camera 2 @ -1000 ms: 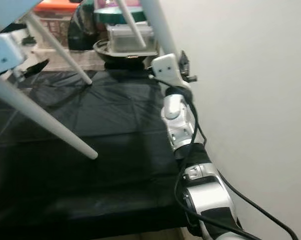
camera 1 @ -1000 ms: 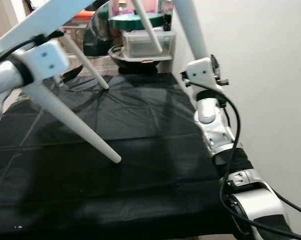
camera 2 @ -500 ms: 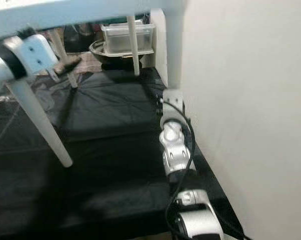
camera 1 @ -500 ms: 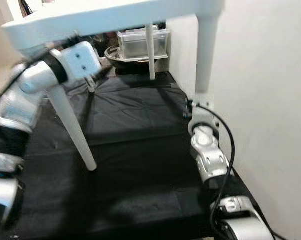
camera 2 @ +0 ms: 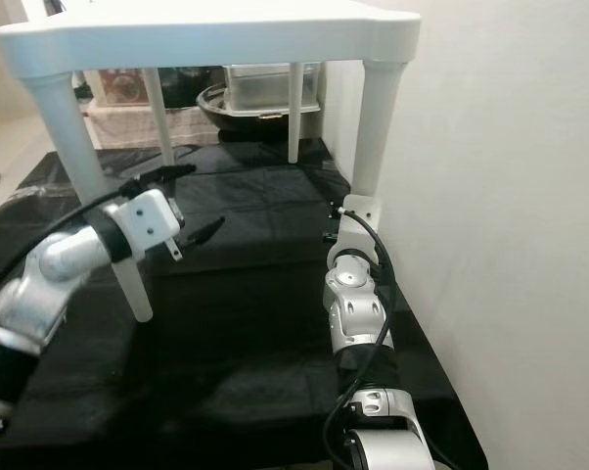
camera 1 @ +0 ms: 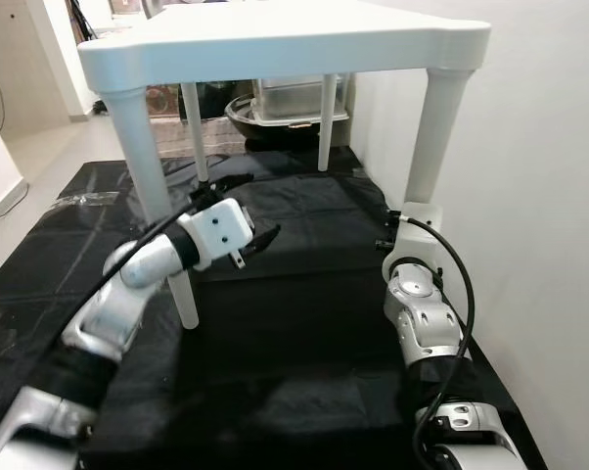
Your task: Building children table
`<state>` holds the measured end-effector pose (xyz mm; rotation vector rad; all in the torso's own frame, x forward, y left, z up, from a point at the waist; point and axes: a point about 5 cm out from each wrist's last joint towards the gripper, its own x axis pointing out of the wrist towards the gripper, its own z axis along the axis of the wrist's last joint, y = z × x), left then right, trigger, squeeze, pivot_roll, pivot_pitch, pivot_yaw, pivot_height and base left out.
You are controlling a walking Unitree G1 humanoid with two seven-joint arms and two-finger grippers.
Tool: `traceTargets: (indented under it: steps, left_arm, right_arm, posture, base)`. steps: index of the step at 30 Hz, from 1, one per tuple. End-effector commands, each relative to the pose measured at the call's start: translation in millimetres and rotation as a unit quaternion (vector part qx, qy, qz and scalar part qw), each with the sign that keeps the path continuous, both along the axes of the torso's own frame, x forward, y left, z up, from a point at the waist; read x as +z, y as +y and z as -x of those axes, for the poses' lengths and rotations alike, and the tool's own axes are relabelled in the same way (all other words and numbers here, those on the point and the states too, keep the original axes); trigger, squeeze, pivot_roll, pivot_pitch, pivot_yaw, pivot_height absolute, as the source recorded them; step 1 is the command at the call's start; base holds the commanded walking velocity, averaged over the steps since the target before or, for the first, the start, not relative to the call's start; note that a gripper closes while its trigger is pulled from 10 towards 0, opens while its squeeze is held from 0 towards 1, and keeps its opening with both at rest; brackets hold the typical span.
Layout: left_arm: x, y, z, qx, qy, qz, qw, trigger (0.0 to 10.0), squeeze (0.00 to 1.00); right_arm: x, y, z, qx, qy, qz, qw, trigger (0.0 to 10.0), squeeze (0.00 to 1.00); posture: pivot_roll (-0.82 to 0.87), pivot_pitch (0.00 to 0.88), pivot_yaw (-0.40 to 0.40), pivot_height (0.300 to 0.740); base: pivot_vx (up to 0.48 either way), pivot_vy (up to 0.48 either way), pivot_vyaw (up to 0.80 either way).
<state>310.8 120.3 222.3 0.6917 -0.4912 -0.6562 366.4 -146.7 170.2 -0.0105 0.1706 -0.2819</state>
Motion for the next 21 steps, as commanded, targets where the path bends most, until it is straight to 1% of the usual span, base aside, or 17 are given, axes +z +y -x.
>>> traceTargets:
  steps: [1, 2, 3, 5, 6, 10, 11, 12, 13, 14, 15, 16, 18, 20, 21]
  left_arm:
    - [-18, -10.9, 10.0, -0.006, 0.031, 0.003, 0.999, 10.0, 0.00]
    - [-18, -10.9, 10.0, -0.006, 0.031, 0.003, 0.999, 10.0, 0.00]
    - [-35, -15.9, 20.5, -0.004, 0.061, 0.018, 0.998, 10.0, 0.00]
    - [-39, -16.7, 22.7, -0.003, 0.067, 0.022, 0.998, 10.0, 0.00]
    - [-46, -17.0, 26.3, 0.005, 0.080, 0.029, 0.996, 10.0, 0.00]
    - [-52, -17.0, 30.4, 0.015, 0.092, 0.036, 0.995, 10.0, 0.00]
    - [-60, -15.7, 35.9, 0.029, 0.111, 0.057, 0.992, 10.0, 0.00]
    - [-67, -15.0, 42.7, 0.040, 0.130, 0.076, 0.988, 10.0, 0.00]
    - [-67, -15.0, 42.7, 0.040, 0.130, 0.076, 0.988, 10.0, 0.00]
    - [-78, -13.6, 53.4, 0.061, 0.160, 0.101, 0.980, 10.0, 0.00]
    - [-78, -13.6, 53.4, 0.061, 0.160, 0.101, 0.980, 10.0, 0.00]
    - [-81, -13.2, 56.5, 0.068, 0.169, 0.106, 0.978, 10.0, 0.00]
    - [-89, -12.6, 64.9, 0.082, 0.197, 0.129, 0.968, 10.0, 0.00]
    - [-89, -12.6, 64.9, 0.082, 0.197, 0.129, 0.968, 10.0, 0.00]
    - [-92, -12.6, 67.8, 0.087, 0.207, 0.136, 0.965, 10.0, 0.00]
  right_arm:
    - [-20, 13.0, 5.9, 0.033, 0.042, -0.011, 0.999, 10.0, 1.00]
    - [-20, 13.0, 5.9, 0.033, 0.042, -0.011, 0.999, 10.0, 1.00]
    - [-17, 13.3, 8.6, 0.033, 0.026, -0.003, 0.999, 10.0, 1.00]
    - [-16, 13.3, 9.3, 0.032, 0.023, 0.000, 0.999, 10.0, 1.00]
    - [-16, 12.8, 12.3, 0.034, 0.019, 0.000, 0.999, 10.0, 0.88]
    - [-17, 12.1, 16.0, 0.037, 0.017, -0.002, 0.999, 10.0, 0.88]
    - [-17, 10.4, 24.2, 0.055, 0.000, 0.013, 0.998, 10.0, 0.00]
    - [-20, 9.0, 33.6, 0.077, -0.016, 0.027, 0.997, 10.0, 0.00]
    - [-20, 9.0, 33.6, 0.077, -0.016, 0.027, 0.997, 10.0, 0.00]
    - [-26, 7.5, 49.7, 0.110, -0.033, 0.042, 0.992, 10.0, 0.00]
    - [-26, 7.5, 49.7, 0.110, -0.033, 0.042, 0.992, 10.0, 0.00]
    - [-28, 6.5, 54.4, 0.116, -0.035, 0.044, 0.992, 10.0, 0.00]
    - [-37, 8.0, 69.1, 0.147, -0.032, 0.040, 0.988, 10.0, 0.00]
    - [-37, 8.0, 69.1, 0.147, -0.032, 0.040, 0.988, 10.0, 0.00]
    - [-41, 8.8, 74.1, 0.156, -0.029, 0.036, 0.987, 10.0, 0.00]
  posture:
    - [0.14, 0.000, -0.003, 0.740]
    - [0.14, 0.000, -0.003, 0.740]
    - [0.14, 0.000, -0.007, 0.740]
    - [0.14, 0.000, -0.007, 0.740]
    - [0.13, 0.000, -0.009, 0.740]
    - [0.13, 0.000, -0.009, 0.740]
    - [0.13, 0.000, -0.008, 0.740]
    - [0.13, 0.000, -0.008, 0.740]
    - [0.13, 0.000, -0.008, 0.740]
    - [0.12, 0.000, -0.006, 0.740]
    - [0.12, 0.000, -0.006, 0.740]
    - [0.12, 0.000, -0.006, 0.740]
    - [0.12, 0.000, -0.011, 0.740]
    - [0.12, 0.000, -0.011, 0.740]
    - [0.11, 0.000, -0.012, 0.740]
  base:
    - [0.000, 0.000, 0.00]
    - [0.000, 0.000, 0.00]
    - [0.000, 0.000, 0.00]
    - [0.000, 0.000, 0.00]
    - [0.000, 0.000, 0.00]
    - [0.000, 0.000, 0.00]
    - [0.000, 0.000, 0.00]
    - [0.000, 0.000, 0.00]
    - [0.000, 0.000, 0.00]
    - [0.000, 0.000, 0.00]
    - [0.000, 0.000, 0.00]
    - [0.000, 0.000, 0.00]
    - [0.000, 0.000, 0.00]
    - [0.000, 0.000, 0.00]
    - [0.000, 0.000, 0.00]
